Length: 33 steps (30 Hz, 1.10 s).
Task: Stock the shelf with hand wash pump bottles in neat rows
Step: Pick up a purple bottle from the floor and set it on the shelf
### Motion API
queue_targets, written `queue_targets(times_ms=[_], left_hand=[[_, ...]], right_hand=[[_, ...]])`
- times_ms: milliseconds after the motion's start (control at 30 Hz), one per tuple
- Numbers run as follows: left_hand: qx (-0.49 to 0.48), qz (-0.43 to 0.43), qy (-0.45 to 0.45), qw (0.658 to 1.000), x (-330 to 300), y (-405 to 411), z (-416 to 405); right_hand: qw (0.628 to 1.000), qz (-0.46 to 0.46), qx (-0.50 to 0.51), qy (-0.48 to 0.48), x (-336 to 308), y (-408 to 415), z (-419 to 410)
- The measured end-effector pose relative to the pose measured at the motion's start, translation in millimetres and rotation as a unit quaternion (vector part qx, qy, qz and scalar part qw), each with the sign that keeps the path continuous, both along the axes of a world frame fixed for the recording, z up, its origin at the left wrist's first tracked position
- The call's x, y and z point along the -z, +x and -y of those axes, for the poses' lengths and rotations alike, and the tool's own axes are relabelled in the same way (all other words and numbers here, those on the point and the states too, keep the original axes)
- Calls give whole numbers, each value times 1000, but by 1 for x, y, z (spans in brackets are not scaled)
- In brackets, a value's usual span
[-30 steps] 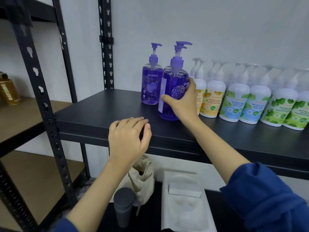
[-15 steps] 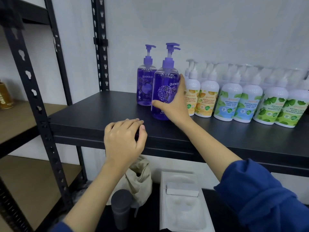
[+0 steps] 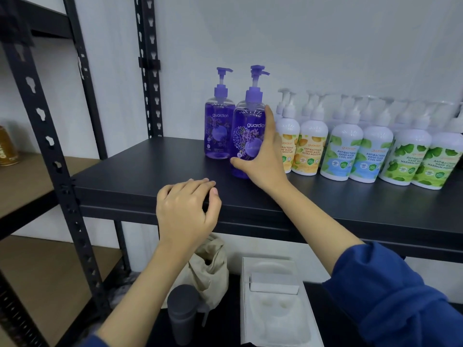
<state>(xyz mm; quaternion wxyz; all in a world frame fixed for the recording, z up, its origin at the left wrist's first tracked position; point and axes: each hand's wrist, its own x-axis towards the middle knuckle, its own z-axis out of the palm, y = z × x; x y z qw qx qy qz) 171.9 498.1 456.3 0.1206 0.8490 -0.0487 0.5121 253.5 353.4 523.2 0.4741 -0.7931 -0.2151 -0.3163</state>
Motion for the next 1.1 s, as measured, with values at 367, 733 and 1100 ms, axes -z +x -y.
queue_targets(times_ms=[367, 733, 1100], left_hand=[[-10, 4, 1, 1000, 1, 2, 0], [-11, 15, -4, 1000, 1, 2, 1], [-13, 13, 1, 1000, 1, 2, 2]], right_hand=[[995, 3, 91, -45, 3, 7, -9], [991, 1, 111, -74, 3, 13, -8], [991, -5, 112, -72, 2, 11, -9]])
